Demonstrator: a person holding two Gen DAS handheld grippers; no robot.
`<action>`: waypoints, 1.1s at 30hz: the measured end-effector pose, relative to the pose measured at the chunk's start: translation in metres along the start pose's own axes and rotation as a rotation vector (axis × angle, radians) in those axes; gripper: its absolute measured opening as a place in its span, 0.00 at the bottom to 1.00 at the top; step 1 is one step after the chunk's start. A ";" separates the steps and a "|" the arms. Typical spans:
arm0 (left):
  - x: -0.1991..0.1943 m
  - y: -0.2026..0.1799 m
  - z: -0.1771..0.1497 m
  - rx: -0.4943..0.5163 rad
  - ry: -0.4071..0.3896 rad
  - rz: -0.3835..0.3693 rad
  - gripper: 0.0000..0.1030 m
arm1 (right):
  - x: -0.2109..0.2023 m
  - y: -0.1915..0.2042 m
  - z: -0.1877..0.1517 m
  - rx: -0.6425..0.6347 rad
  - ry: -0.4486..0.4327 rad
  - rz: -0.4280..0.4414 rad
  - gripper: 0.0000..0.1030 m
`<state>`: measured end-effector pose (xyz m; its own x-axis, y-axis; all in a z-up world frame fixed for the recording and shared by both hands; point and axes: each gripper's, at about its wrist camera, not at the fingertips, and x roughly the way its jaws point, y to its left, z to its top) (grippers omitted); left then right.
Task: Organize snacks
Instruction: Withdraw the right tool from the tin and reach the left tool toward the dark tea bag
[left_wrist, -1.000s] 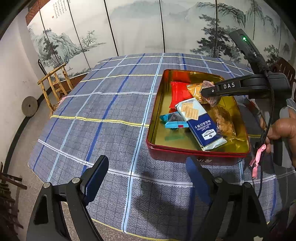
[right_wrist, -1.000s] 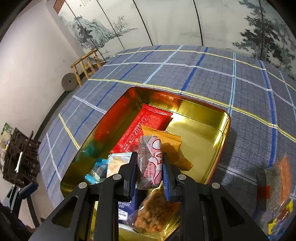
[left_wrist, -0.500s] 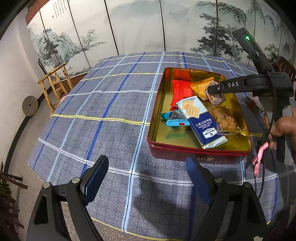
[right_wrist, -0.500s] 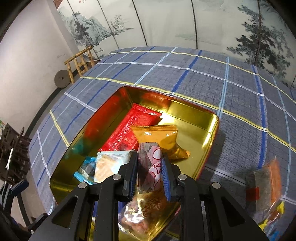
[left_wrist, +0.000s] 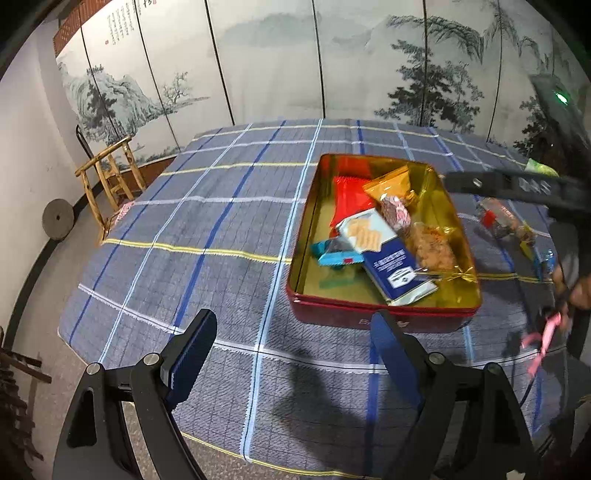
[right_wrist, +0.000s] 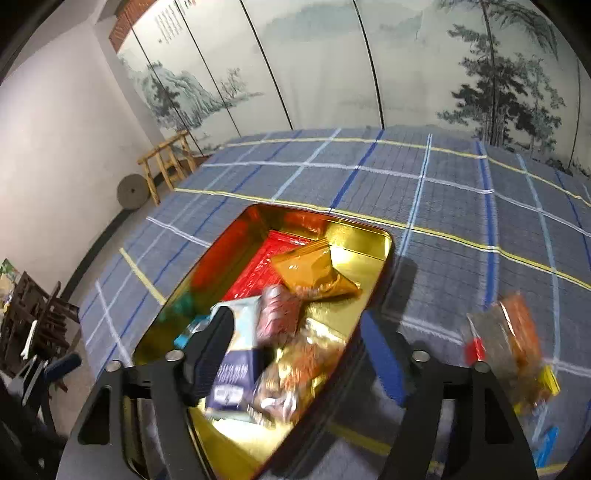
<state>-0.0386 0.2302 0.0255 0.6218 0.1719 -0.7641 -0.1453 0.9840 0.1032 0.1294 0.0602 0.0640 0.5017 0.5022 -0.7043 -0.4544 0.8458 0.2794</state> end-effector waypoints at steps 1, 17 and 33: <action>-0.004 -0.002 0.000 0.005 -0.011 -0.001 0.80 | -0.011 -0.001 -0.006 -0.001 -0.016 -0.001 0.78; -0.060 -0.082 0.011 0.176 -0.153 -0.035 0.87 | -0.132 -0.099 -0.093 0.130 -0.167 -0.182 0.95; -0.073 -0.178 0.024 0.325 -0.141 -0.106 0.88 | -0.183 -0.207 -0.154 0.241 -0.166 -0.389 0.96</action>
<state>-0.0397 0.0433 0.0777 0.7235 0.0504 -0.6884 0.1636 0.9564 0.2420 0.0186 -0.2345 0.0342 0.7200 0.1454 -0.6785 -0.0363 0.9844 0.1724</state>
